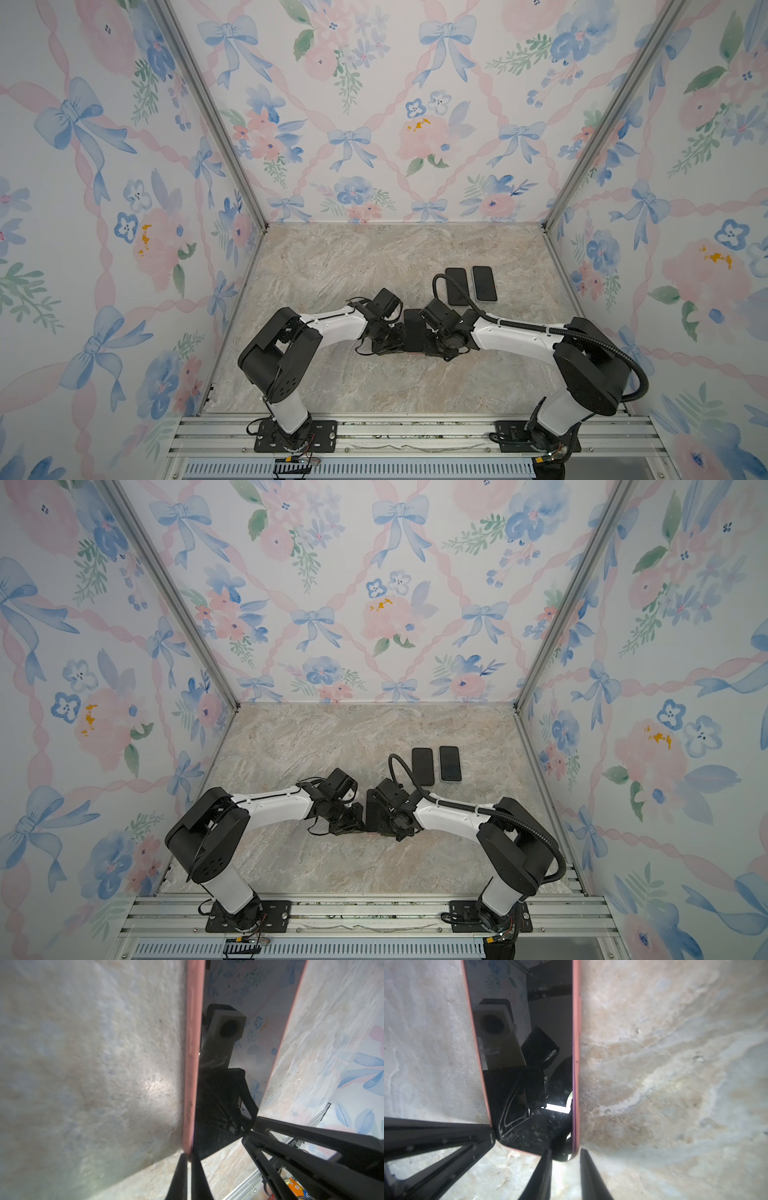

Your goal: Put the phone into the phone case

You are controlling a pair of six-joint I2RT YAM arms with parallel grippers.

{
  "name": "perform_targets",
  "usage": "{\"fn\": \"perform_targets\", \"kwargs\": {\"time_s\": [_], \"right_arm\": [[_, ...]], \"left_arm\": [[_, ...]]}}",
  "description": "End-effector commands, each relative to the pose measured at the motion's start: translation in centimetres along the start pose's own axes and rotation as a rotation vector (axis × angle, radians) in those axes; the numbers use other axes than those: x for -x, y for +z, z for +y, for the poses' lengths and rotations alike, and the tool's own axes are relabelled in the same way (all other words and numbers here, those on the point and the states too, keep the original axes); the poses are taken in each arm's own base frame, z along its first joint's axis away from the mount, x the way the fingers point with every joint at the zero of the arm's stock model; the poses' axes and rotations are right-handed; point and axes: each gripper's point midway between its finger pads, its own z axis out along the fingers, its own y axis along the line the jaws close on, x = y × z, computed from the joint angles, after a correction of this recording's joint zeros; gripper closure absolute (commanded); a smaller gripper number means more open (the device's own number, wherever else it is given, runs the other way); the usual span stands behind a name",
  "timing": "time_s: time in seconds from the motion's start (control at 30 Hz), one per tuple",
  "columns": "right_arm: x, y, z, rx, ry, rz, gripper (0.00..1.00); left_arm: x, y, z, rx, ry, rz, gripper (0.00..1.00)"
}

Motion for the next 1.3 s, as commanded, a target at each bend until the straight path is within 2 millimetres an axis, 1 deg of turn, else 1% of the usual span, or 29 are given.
{"fn": "perform_targets", "kwargs": {"time_s": [0.0,0.33,0.37,0.47,0.73,0.87,1.0,1.1,1.13,1.17,1.27], "right_arm": [[-0.3,0.6,-0.6,0.000,0.022,0.018,0.73],[-0.2,0.8,-0.5,0.019,0.033,0.022,0.74],[-0.5,1.5,-0.9,0.001,0.038,0.040,0.75],[-0.6,1.7,-1.0,0.004,0.047,0.047,0.75],[-0.7,2.0,-1.0,0.017,0.058,0.057,0.81],[-0.7,2.0,-1.0,0.019,0.059,0.057,0.85],[-0.6,1.9,-1.0,0.020,0.059,0.055,0.86],[-0.3,1.2,-1.1,0.007,0.051,0.040,0.85],[-0.2,0.9,-1.4,-0.012,0.047,0.038,0.85],[0.5,-0.2,-1.4,-0.010,0.041,0.008,0.84],[1.6,-1.8,-1.4,-0.016,0.027,-0.047,0.81]], "left_arm": [[-0.7,0.4,1.0,0.036,0.003,0.017,0.93],[-0.5,0.5,0.8,0.032,0.007,0.020,0.93],[-0.5,0.5,0.8,0.032,0.006,0.021,0.93],[-0.5,0.5,0.7,0.029,0.006,0.019,0.94],[-0.3,0.5,0.5,0.027,0.010,0.020,0.94],[-0.4,0.5,0.5,0.027,0.010,0.021,0.94],[-0.4,0.4,0.4,0.024,0.012,0.017,0.94],[-0.2,0.1,0.1,0.017,0.019,0.006,0.93],[-0.1,-0.1,-0.2,0.011,0.021,0.002,0.90],[0.0,-0.3,-0.5,0.002,0.024,-0.001,0.87],[0.8,-1.3,-1.4,0.003,0.050,-0.025,0.76]]}}
